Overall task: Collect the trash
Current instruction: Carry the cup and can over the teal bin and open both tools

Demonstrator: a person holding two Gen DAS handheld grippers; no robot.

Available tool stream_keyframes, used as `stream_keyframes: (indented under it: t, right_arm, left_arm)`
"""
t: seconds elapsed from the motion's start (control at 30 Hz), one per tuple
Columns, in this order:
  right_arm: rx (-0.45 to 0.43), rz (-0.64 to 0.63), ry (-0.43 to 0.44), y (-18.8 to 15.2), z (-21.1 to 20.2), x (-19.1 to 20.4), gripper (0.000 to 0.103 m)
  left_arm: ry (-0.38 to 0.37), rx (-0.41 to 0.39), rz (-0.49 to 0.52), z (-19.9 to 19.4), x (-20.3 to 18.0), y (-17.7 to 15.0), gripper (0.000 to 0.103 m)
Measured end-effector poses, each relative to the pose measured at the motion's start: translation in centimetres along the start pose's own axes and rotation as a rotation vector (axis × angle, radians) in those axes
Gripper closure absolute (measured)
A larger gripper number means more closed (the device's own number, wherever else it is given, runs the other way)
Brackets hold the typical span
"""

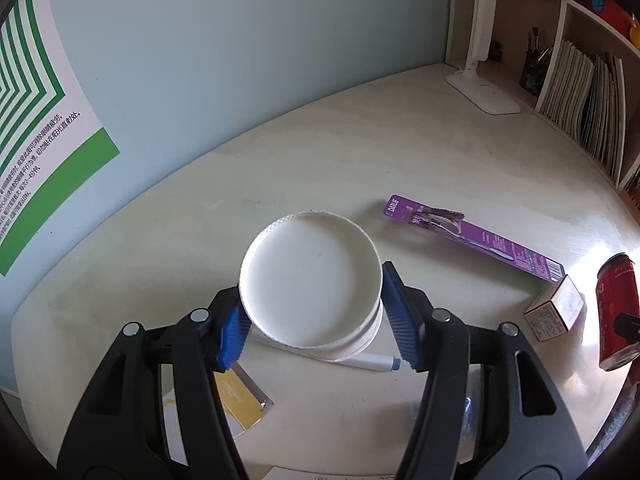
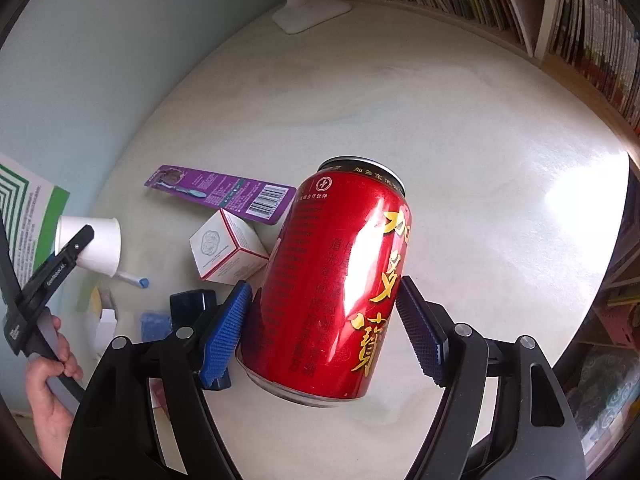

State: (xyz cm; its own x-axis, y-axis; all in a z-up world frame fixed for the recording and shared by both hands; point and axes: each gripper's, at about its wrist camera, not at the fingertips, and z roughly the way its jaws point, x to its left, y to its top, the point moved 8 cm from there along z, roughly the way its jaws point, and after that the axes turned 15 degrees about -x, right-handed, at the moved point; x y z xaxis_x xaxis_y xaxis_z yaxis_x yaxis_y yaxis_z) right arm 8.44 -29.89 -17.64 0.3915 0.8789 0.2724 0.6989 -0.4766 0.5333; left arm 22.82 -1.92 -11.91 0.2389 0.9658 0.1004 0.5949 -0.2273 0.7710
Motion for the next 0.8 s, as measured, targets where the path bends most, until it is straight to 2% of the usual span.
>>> stream_keyframes:
  t: [0.23, 0.4, 0.57, 0.8]
  right_arm:
    - [-0.088, 0.038, 0.02, 0.2, -4.2, -1.4, 0.029]
    - [-0.164, 0.097, 0.02, 0.2, -8.1, -4.5, 0.029]
    - [-0.221, 0.194, -0.028, -1.9, -12.0, -9.8, 0.029]
    - [-0.254, 0.354, -0.142, -7.6, -16.5, -18.8, 0.029]
  left_arm:
    - [-0.063, -0.064, 0.032, -5.1, -2.8, 2.1, 0.046]
    - [-0.186, -0.112, 0.088, -9.2, -7.9, 3.5, 0.046]
    - [-0.335, -0.133, 0.191, -12.7, -15.5, 3.1, 0.046]
    - [-0.571, -0.077, 0.344, -16.5, -28.3, -2.0, 0.046]
